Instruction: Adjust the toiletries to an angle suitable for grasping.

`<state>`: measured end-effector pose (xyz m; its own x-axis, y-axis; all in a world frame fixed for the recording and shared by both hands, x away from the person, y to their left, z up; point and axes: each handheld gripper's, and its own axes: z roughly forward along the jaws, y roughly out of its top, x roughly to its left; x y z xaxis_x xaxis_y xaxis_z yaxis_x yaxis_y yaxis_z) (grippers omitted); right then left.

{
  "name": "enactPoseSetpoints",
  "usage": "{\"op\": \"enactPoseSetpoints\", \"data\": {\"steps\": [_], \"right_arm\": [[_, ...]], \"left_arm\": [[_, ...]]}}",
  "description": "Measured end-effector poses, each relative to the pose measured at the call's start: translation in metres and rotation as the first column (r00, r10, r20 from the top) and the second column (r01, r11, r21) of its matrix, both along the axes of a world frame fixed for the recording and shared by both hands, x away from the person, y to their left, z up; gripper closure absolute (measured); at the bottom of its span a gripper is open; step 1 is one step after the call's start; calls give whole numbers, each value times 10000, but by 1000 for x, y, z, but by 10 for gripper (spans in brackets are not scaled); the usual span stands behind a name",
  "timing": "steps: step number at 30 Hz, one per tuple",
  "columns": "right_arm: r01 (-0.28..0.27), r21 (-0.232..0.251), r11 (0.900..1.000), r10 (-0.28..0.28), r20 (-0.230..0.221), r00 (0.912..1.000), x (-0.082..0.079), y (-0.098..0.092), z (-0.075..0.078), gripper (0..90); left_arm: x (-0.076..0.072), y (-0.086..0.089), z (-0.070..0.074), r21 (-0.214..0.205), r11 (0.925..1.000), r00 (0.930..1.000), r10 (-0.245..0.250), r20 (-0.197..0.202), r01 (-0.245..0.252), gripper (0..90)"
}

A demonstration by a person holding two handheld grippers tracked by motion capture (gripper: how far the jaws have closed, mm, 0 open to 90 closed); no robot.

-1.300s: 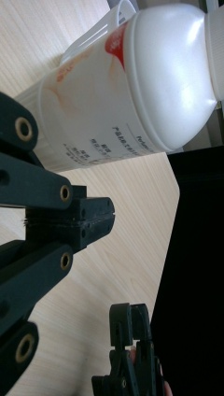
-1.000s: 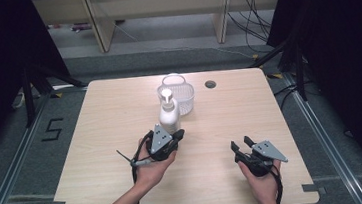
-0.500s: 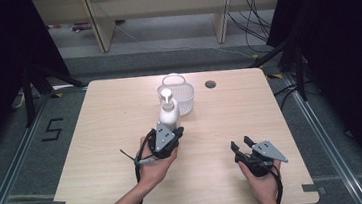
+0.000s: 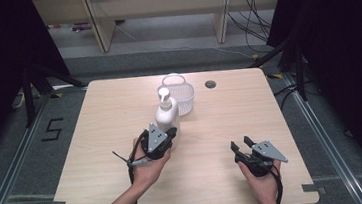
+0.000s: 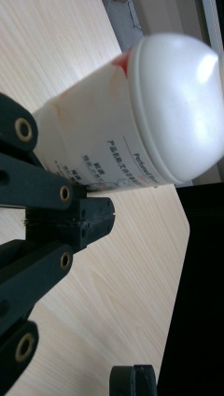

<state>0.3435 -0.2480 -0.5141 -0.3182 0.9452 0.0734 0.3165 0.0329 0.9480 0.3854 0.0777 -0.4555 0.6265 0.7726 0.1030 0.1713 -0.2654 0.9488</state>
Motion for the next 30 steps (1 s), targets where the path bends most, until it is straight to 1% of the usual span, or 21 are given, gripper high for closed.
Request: {"op": "enactPoseSetpoints", "data": {"steps": [1, 2, 3, 4, 5, 6, 7, 9, 10, 11, 12, 13, 17, 18, 19, 21, 22, 23, 27, 29, 30], "right_arm": [[3, 1, 10000, -3, 1, 10000, 0, 0, 0, 442], [-24, -69, 10000, 23, -135, 9999, -1, 0, 1, 442], [45, 371, 9993, -38, -195, 9998, -1, 3, 0, 442], [-62, 84, 9999, 61, 102, 9999, 1, 1, -1, 442], [1, -47, 10000, -1, -41, 10000, -1, 0, 0, 442], [1, -47, 10000, -1, -41, 10000, -1, 0, 0, 442], [-55, 91, 9999, 54, 53, 10000, 0, 1, -1, 442], [-18, 112, 9999, 17, 44, 10000, 0, 1, -1, 442], [-14, 100, 9999, 13, 43, 10000, 0, 1, -1, 442], [6, 59, 10000, -5, -19, 10000, 0, 1, 0, 442], [6, 59, 10000, -5, -19, 10000, 0, 1, 0, 442], [-48, 108, 9999, 47, 67, 10000, 0, 1, -1, 442], [-106, 84, 9999, 106, 1, 9999, 0, 0, 0, 441], [-106, 84, 9999, 106, 1, 9999, 0, 0, 0, 441], [-19, -97, 10000, 18, -128, 9999, -1, 0, 1, 441], [-25, -96, 10000, 24, -125, 9999, -1, 0, 1, 441], [-104, -119, 9999, 105, 89, 9999, 1, -1, 0, 441], [-162, 62, 9998, 162, 75, 9998, 1, 0, -1, 441], [-176, 183, 9997, 176, 11, 9998, 1, 1, -1, 441], [-160, 234, 9996, 162, -69, 9998, 0, 1, -1, 440], [-33, 118, 9999, 36, -289, 9996, -2, 1, 1, 440]], "left_arm": [[0, 3, 0, -35, 10000, 10000, 44, -18, -45, 896], [1, 9, 1, -4, 9999, 9999, 118, -13, -118, 896], [1, 9, 1, -4, 9999, 9999, 118, -13, -118, 896], [1, 14, 1, 9, 9998, 9997, 223, -39, -223, 896], [2, 17, 1, -50, 9996, 9996, 265, -45, -265, 896], [2, 17, 1, -50, 9996, 9996, 265, -45, -265, 896], [3, 20, 1, -41, 9993, 9993, 361, -58, -361, 896], [6, 27, 1, -104, 9983, 9983, 577, -112, -578, 896], [6, 27, 1, -104, 9983, 9983, 577, -112, -578, 896], [8, 32, 1, -161, 9970, 9970, 758, -164, -760, 896], [8, 32, 1, -161, 9970, 9970, 758, -164, -760, 896], [10, 35, 1, -187, 9961, 9961, 857, -202, -860, 896], [18, 45, 1, -358, 9912, 9914, 1261, -357, -1274, 896], [18, 45, 1, -358, 9912, 9914, 1261, -357, -1274, 896], [20, 48, 1, -403, 9893, 9896, 1385, -394, -1400, 896], [24, 51, 1, -481, 9862, 9866, 1561, -473, -1584, 896], [27, 54, 1, -562, 9839, 9845, 1667, -552, -1698, 896], [31, 56, 1, -669, 9806, 9817, 1804, -609, -1843, 896], [36, 58, 1, -703, 9771, 9784, 1967, -639, -2010, 895], [37, 58, 1, -746, 9767, 9785, 1971, -609, -2013, 895], [36, 58, 1, -736, 9768, 9786, 1969, -599, -2010, 895]]}}
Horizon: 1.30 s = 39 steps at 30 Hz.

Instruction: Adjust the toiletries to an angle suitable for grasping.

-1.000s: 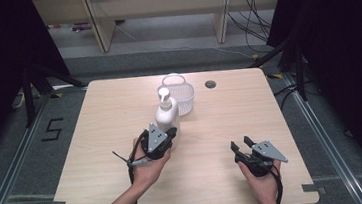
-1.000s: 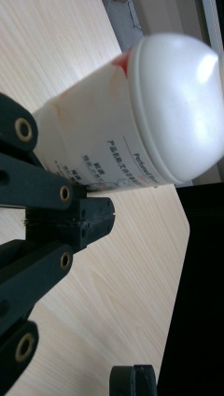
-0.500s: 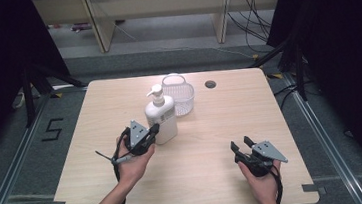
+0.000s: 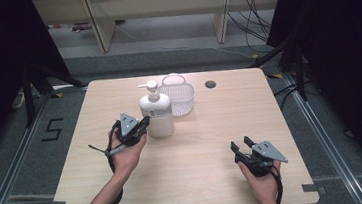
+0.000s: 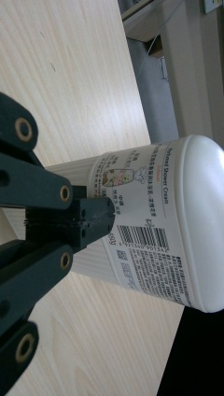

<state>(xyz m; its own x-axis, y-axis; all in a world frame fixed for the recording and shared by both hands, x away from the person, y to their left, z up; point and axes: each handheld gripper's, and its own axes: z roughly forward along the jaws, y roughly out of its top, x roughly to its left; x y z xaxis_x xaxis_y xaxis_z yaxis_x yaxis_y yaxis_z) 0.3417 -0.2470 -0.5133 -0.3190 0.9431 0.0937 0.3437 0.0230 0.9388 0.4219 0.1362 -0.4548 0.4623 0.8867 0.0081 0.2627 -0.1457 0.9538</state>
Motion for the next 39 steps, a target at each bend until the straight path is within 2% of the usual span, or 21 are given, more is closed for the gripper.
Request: {"op": "enactPoseSetpoints", "data": {"steps": [7, 11, 12, 14, 15, 17, 18, 19, 22, 23, 24, 25, 26, 28, 29, 35, 37, 39], "right_arm": [[30, -12, 10000, -30, 38, 10000, 0, 0, 0, 440], [-65, 60, 10000, 64, 132, 9999, 1, 0, -1, 439], [41, -9, 10000, -41, 36, 10000, 0, 0, 0, 438], [62, -181, 9998, -60, 145, 9999, 0, -1, 0, 437], [41, -4, 10000, -41, 7, 10000, 0, 0, 0, 437], [45, -1, 10000, -45, -1, 10000, 0, 0, 0, 437], [-51, 104, 9999, 49, 197, 9998, 2, 0, -1, 436], [-24, -209, 9998, 33, 431, 9991, 3, -2, -2, 436], [38, 56, 10000, -38, 72, 10000, 0, 0, 0, 434], [-73, -17, 10000, 73, 319, 9995, 1, -2, -1, 433], [116, -3, 9999, -115, 339, 9994, 1, -2, -1, 432], [28, 177, 9998, -33, 279, 9996, 1, -2, -1, 432], [76, 157, 9998, -80, 279, 9996, 1, -2, -1, 431], [3, 103, 9999, -6, 242, 9997, 1, -3, -1, 431], [99, 13, 9999, -99, 86, 9999, 0, -3, 0, 431], [86, 32, 10000, -86, 140, 9999, 0, -4, 0, 429], [31, 237, 9997, -32, 52, 10000, 1, -2, 0, 429], [-40, 100, 9999, 39, 117, 9999, 2, -3, -1, 429]], "left_arm": [[-6, 2, 1, -88, 9999, 9997, -75, 244, 77, 860], [-10, 3, 7, -116, 9998, 9983, -148, 568, 155, 823], [-12, 3, 9, -145, 9997, 9976, -180, 661, 190, 804], [-15, 4, 12, -256, 9994, 9955, -204, 926, 228, 757], [-17, 4, 14, -278, 9993, 9931, -212, 1150, 245, 717], [-21, 1, 19, -394, 9989, 9888, -188, 1482, 249, 632], [-23, 0, 22, -445, 9986, 9868, -204, 1606, 279, 596], [-23, -2, 24, -487, 9983, 9855, -231, 1678, 316, 561], [-25, -7, 29, -595, 9979, 9814, -137, 1917, 255, 478], [-26, -8, 30, -645, 9978, 9798, -43, 1997, 175, 451], [-26, -9, 31, -667, 9977, 9781, 18, 2080, 123, 427], [-26, -11, 32, -710, 9975, 9768, 106, 2137, 47, 411], [-26, -11, 33, -752, 9972, 9753, 161, 2205, 5, 400], [-24, -13, 34, -763, 9971, 9751, 218, 2207, -50, 391], [-22, -13, 34, -761, 9971, 9759, 215, 2173, -50, 390], [-20, -11, 30, -715, 9974, 9783, 264, 2055, -119, 390], [-21, -9, 30, -757, 9970, 9782, 314, 2054, -161, 390], [-22, -8, 31, -777, 9968, 9768, 367, 2108, -206, 390]]}}
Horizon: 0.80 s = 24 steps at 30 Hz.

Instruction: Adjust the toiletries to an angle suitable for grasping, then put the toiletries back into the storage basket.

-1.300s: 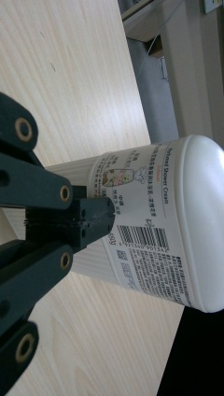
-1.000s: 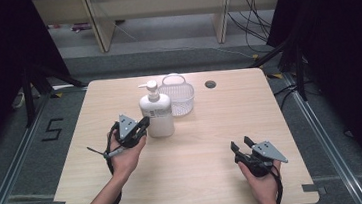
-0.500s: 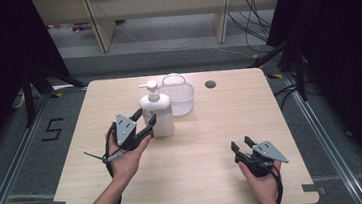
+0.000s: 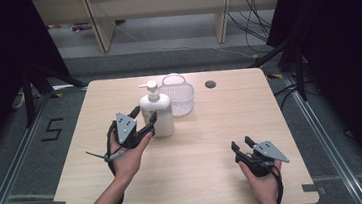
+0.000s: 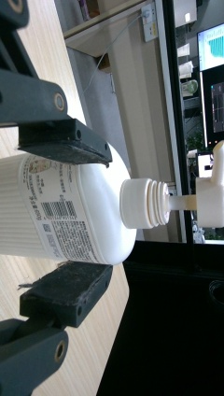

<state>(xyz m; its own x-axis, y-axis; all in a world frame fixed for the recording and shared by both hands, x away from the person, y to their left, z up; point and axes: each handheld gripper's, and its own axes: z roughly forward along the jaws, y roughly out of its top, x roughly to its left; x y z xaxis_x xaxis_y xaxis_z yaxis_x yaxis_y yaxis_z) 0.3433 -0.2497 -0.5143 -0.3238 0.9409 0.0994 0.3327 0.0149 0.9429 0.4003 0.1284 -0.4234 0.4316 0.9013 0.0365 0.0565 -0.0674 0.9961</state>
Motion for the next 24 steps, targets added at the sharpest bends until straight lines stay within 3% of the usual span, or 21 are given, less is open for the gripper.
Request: {"op": "enactPoseSetpoints", "data": {"steps": [6, 8, 9, 10, 11, 12, 13, 14, 22, 23, 24], "right_arm": [[73, 41, 10000, -73, 25, 10000, 0, 1, 0, 429], [54, -177, 9998, -53, 59, 10000, 0, -1, 0, 429], [112, -55, 9999, -112, -149, 9998, 0, 1, 0, 429], [96, -254, 9996, -96, -22, 10000, 0, -1, 1, 429], [15, 222, 9998, -13, -98, 10000, 0, 2, 0, 429], [29, 314, 9995, -22, -223, 9997, 0, 2, 0, 429], [-84, 40, 10000, 84, -8, 10000, 2, 0, 0, 428], [29, 7, 10000, -29, -125, 9999, 1, 1, 0, 428], [-38, 40, 10000, 38, 25, 10000, 1, 0, 0, 426], [6, 288, 9996, -1, -152, 9999, 0, 2, 0, 426], [-78, 94, 9999, 78, -13, 10000, 1, 1, 0, 426]], "left_arm": [[-2, -2, 6, -172, 9999, 9998, 7, 217, -3, 386], [-1, -3, 8, -207, 9998, 9997, 35, 251, -29, 385], [0, -3, 9, -245, 9997, 9997, 44, 229, -38, 383], [0, -3, 10, -221, 9997, 9997, 58, 244, -52, 382], [0, -3, 10, -223, 9997, 9996, 70, 264, -64, 382], [1, -3, 11, -236, 9997, 9996, 71, 259, -65, 381], [1, -4, 11, -231, 9997, 9997, 69, 249, -63, 379], [1, -4, 11, -220, 9997, 9997, 70, 242, -65, 379], [2, -7, 15, -261, 9996, 9995, 61, 320, -53, 378], [2, -8, 16, -300, 9995, 9995, 67, 323, -58, 378], [3, -8, 16, -312, 9995, 9994, 53, 350, -42, 378]]}}
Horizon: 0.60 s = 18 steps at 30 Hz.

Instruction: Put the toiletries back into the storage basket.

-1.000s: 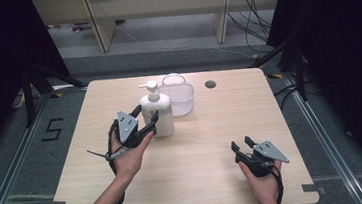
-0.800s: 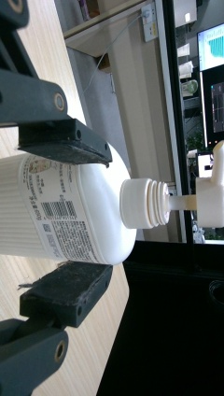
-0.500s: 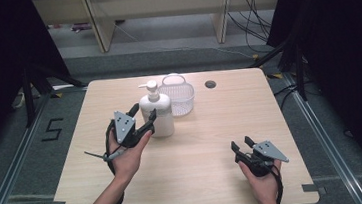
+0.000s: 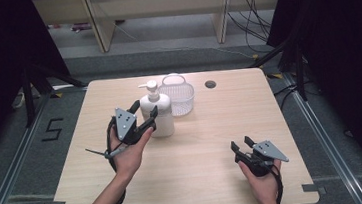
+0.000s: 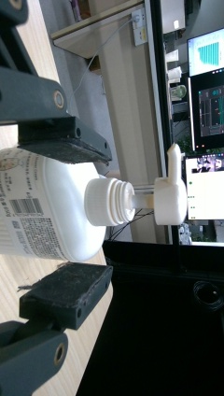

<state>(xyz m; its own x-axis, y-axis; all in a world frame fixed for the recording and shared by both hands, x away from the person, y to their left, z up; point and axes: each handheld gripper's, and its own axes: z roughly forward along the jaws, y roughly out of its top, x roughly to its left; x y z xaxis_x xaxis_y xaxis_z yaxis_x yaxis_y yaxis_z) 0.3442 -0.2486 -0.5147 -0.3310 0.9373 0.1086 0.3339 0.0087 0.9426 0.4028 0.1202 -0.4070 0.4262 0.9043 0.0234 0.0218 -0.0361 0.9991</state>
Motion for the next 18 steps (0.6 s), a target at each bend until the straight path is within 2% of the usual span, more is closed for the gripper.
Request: {"op": "enactPoseSetpoints", "data": {"steps": [1, 2, 3, 5, 10, 12, 13, 14, 17, 18], "right_arm": [[82, -362, 9993, -80, 43, 10000, 0, -2, 1, 426], [123, -251, 9996, -120, 106, 9999, 0, 0, 0, 427], [214, 97, 9997, -212, -179, 9996, -2, 2, 1, 426], [63, -30, 10000, -63, -32, 10000, 0, 1, 0, 427], [13, -203, 9998, -14, -47, 10000, 0, -2, 1, 425], [55, 3, 10000, -55, -204, 9998, -1, 0, 1, 424], [4, 282, 9996, 1, -156, 9999, -1, 1, 1, 423], [-71, -163, 9998, 74, 192, 9998, 1, -2, 0, 423], [25, -187, 9998, -23, 87, 10000, 1, 0, 0, 424], [-27, -114, 9999, 25, -176, 9998, 0, 0, 1, 424]], "left_arm": [[1, -1, 1, 17, 10000, 10000, 13, 25, -13, 378], [1, -2, 1, 8, 10000, 10000, 4, 33, -4, 378], [2, -3, 1, -54, 10000, 10000, 30, 14, -30, 378], [4, -6, 2, -91, 9999, 9999, 103, 22, -103, 379], [10, -14, 4, -129, 9992, 9992, 379, -95, -380, 385], [12, -17, 5, -128, 9989, 9989, 444, -148, -446, 386], [13, -18, 6, -116, 9986, 9985, 510, -183, -512, 391], [14, -19, 7, -115, 9984, 9982, 546, -235, -549, 395], [17, -21, 12, -117, 9969, 9967, 772, -243, -775, 402], [18, -22, 13, -104, 9966, 9964, 820, -199, -822, 404]]}}
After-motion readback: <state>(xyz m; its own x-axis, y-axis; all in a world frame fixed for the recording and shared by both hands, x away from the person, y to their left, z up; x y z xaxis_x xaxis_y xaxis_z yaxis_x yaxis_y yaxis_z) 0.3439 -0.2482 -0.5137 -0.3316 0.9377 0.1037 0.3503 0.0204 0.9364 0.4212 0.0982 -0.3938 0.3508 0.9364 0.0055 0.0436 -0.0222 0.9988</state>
